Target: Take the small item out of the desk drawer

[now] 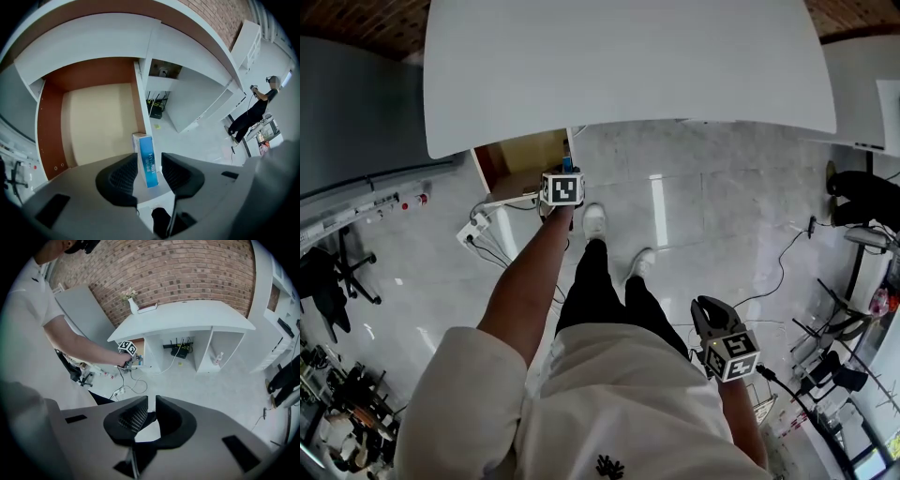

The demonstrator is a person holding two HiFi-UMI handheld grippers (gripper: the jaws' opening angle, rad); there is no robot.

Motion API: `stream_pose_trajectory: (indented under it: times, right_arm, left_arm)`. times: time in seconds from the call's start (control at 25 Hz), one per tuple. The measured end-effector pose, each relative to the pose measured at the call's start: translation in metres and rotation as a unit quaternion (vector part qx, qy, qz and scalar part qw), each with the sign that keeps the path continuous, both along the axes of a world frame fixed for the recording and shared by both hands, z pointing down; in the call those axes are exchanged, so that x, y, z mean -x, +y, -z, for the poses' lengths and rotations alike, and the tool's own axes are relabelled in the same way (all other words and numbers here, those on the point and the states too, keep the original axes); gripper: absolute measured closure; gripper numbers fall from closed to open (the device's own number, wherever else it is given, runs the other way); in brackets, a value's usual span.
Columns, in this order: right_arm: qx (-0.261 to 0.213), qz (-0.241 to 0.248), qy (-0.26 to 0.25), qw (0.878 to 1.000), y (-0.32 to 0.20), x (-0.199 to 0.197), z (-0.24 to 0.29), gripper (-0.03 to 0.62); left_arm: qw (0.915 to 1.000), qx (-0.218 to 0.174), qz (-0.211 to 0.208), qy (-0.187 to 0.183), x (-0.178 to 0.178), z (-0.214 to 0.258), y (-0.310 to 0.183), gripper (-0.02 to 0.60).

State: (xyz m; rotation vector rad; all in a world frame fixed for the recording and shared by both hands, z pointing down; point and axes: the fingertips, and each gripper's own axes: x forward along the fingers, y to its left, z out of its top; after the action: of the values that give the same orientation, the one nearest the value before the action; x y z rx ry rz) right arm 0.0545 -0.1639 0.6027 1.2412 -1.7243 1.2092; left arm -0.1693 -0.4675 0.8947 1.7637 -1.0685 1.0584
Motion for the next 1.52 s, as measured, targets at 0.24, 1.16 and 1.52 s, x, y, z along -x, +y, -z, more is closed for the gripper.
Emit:
stream_pose_trajectory:
  times: [0.24,1.16,1.52]
  right_arm:
    - [0.006,0.002,-0.001,1.000,0.000,0.001,-0.003,0.522]
    - [-0.083,0.045,-0.043,0.995,0.023,-0.030,0.003,0.532]
    - [-0.138,0.068,-0.071,0.986,0.062,-0.072,0.016,0.553]
  left_arm:
    - [0.9997,0.022,0.010,-0.004,-0.001,-0.012,0.002,0.453]
    - [0.9957,-0.059,0.069,-0.017,0.008,0.079,0.032,0.485]
    - [0.9922,-0.098,0.076,-0.013,-0.015,0.172,0.103,0.485]
